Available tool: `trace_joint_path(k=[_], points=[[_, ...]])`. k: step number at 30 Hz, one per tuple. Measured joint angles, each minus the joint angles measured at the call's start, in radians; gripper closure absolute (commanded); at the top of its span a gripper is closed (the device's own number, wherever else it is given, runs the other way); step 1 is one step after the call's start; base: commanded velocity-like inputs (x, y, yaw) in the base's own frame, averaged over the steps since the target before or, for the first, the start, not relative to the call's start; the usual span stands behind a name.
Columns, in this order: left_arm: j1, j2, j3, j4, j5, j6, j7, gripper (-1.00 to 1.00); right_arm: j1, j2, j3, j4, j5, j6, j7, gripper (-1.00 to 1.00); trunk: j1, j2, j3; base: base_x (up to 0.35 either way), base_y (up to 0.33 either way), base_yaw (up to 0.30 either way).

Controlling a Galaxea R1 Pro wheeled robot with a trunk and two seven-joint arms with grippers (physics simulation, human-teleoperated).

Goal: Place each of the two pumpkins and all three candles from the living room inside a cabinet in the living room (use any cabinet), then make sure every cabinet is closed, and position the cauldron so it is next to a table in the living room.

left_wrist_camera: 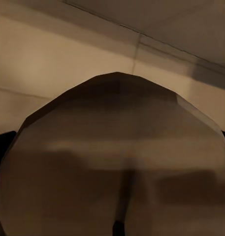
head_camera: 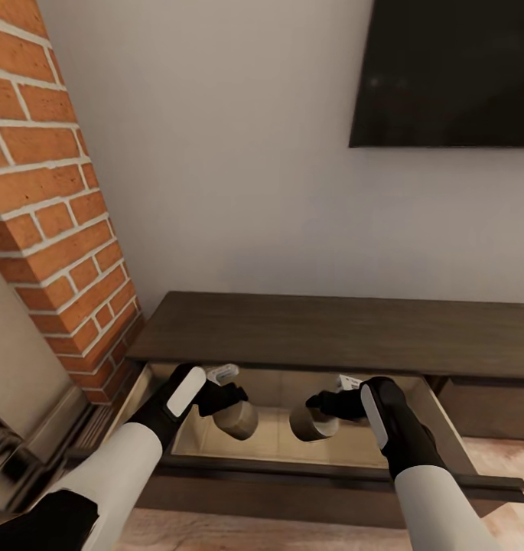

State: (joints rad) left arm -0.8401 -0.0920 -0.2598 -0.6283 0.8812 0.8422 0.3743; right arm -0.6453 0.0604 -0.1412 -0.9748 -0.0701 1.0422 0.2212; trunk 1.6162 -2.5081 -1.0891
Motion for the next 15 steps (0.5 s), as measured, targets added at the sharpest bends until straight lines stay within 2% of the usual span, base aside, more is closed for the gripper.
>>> trace_joint_path(k=[4,7,9,15], points=[[0.0,-0.002,-0.007,0.0,-0.004,0.001,0.0,1.0,0.0,0.0,0.0,0.0,0.0,0.0,-0.001,1.0,0.0,0.0,0.0,0.247,0.048,0.0],[0.001,-0.003,-0.01,0.001,-0.004,-0.009,0.0,1.0,0.001,0.002,0.001,0.0,0.0,-0.003,-0.005,1.0,0.0,0.0,0.0,0.115,0.019,0.0],[0.001,-0.005,-0.012,0.01,-0.004,-0.031,-0.001,1.0,0.001,0.013,0.003,0.005,-0.005,-0.01,-0.012,1.0,0.0,0.0,0.0,0.05,0.008,0.0],[0.0,-0.024,-0.079,0.075,-0.005,-0.068,0.004,1.0,-0.003,0.034,0.041,0.115,0.002,-0.097,-0.089,1.0,0.0,0.0,0.0,0.014,0.002,0.0]])
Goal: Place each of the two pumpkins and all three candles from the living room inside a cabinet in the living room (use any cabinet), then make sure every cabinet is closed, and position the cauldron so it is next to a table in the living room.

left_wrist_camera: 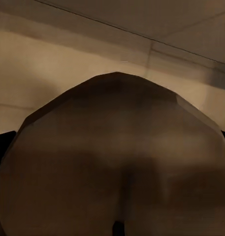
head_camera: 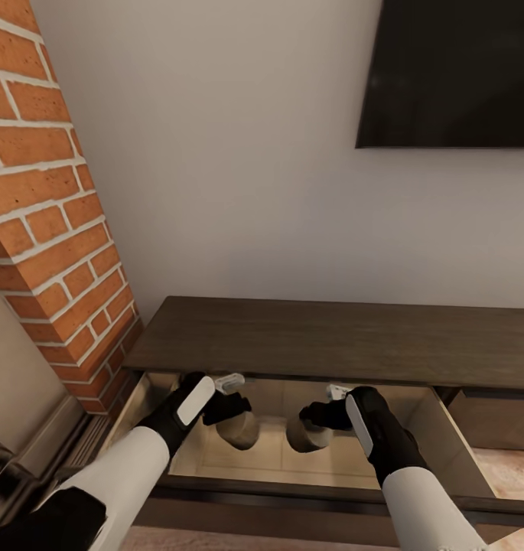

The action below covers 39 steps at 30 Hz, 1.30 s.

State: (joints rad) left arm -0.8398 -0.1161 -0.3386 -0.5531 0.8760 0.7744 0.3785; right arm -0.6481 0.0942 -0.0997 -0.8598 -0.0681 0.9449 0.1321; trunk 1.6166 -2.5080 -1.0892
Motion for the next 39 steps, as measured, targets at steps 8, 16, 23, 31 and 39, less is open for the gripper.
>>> trace_joint_path(k=[8,16,23,31,39], points=[[0.001,-0.016,-0.07,0.077,0.001,-0.067,0.001,1.0,-0.028,0.015,0.011,0.106,-0.006,-0.048,-0.029,1.0,0.0,0.0,0.0,0.002,0.0,0.0],[0.01,-0.02,-0.156,0.086,0.01,-0.126,-0.003,1.0,-0.055,0.017,0.013,0.165,-0.005,-0.052,-0.045,1.0,0.0,0.0,0.0,0.0,0.0,0.0],[0.018,-0.026,-0.172,0.087,0.015,-0.197,-0.01,1.0,-0.082,0.017,0.013,0.236,-0.005,-0.096,-0.079,1.0,0.0,0.0,0.0,0.045,0.025,0.0],[0.025,-0.027,-0.174,0.09,0.014,-0.195,-0.007,1.0,-0.086,0.017,0.012,0.255,-0.007,-0.106,-0.083,1.0,0.0,0.0,0.0,0.048,0.027,0.0],[0.025,-0.025,-0.173,0.092,0.009,-0.154,-0.01,1.0,-0.086,0.017,0.012,0.259,-0.007,-0.107,-0.083,1.0,0.0,0.0,0.0,0.003,0.002,0.0]])
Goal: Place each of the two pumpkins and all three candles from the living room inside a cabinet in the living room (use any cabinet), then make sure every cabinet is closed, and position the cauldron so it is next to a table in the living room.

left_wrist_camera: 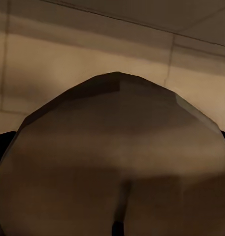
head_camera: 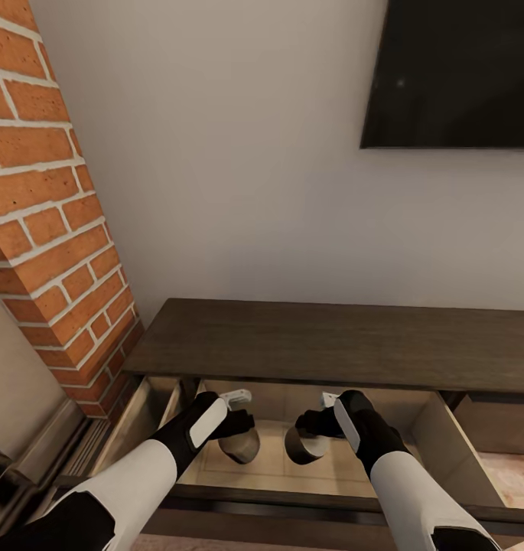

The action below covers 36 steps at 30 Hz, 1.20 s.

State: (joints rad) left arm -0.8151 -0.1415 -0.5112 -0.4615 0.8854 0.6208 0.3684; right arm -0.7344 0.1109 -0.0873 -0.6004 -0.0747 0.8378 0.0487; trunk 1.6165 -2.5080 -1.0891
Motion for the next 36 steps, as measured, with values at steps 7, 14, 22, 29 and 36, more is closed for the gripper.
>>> trace_joint_path(k=[7,14,22,29,36], points=[[0.002,-0.002,-0.007,-0.005,-0.002,-0.003,-0.002,1.0,0.0,-0.001,0.0,0.0,-0.002,0.0,0.0,1.0,0.0,0.0,0.0,0.092,0.0,0.0],[0.004,-0.003,-0.029,-0.007,0.001,0.001,0.002,1.0,0.001,-0.001,0.002,0.0,-0.003,-0.002,0.0,1.0,0.0,0.0,0.0,0.084,0.0,0.0],[0.004,-0.002,-0.03,-0.012,0.009,0.007,-0.003,1.0,0.002,-0.002,0.003,-0.002,-0.002,-0.003,0.0,1.0,0.002,-0.001,-0.015,0.008,0.0,0.0],[-0.005,-0.002,-0.026,-0.003,0.008,0.013,-0.031,1.0,0.001,0.0,0.002,-0.013,-0.003,-0.002,0.0,1.0,0.005,-0.002,-0.042,0.0,0.0,0.0],[-0.013,-0.002,-0.027,-0.007,0.007,0.032,-0.041,1.0,0.001,0.002,0.002,-0.024,-0.003,-0.002,0.0,1.0,0.008,-0.004,-0.072,0.0,0.0,0.0]])
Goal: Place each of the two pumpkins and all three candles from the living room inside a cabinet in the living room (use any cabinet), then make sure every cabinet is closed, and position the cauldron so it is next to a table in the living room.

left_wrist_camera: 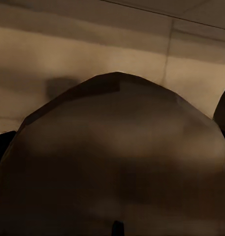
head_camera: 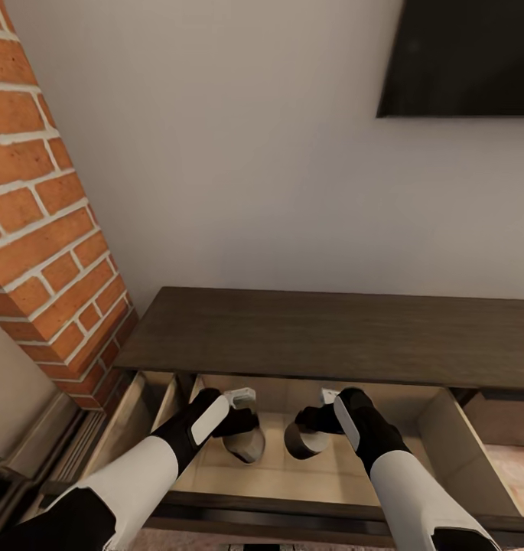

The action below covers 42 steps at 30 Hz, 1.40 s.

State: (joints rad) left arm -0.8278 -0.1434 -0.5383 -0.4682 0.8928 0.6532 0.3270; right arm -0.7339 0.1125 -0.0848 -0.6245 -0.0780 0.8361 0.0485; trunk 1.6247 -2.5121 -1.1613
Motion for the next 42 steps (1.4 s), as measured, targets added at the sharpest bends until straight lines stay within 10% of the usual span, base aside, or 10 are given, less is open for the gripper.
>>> trace_joint_path(k=[24,35,42], points=[[-0.01,-0.001,-0.007,-0.045,-0.009,0.064,0.02,1.0,-0.016,0.001,0.001,-0.008,0.001,0.0,-0.001,1.0,0.003,-0.002,-0.042,0.0,0.0,-0.007],[-0.009,-0.02,-0.044,-0.082,-0.028,0.051,0.131,1.0,-0.022,0.009,0.001,-0.007,0.008,-0.002,-0.104,1.0,0.003,-0.002,-0.042,0.0,0.0,0.0],[-0.008,-0.018,-0.046,-0.085,-0.029,0.043,0.142,1.0,-0.023,0.011,0.055,-0.006,0.008,-0.013,-0.115,1.0,0.006,-0.003,-0.065,0.0,0.0,0.0]])
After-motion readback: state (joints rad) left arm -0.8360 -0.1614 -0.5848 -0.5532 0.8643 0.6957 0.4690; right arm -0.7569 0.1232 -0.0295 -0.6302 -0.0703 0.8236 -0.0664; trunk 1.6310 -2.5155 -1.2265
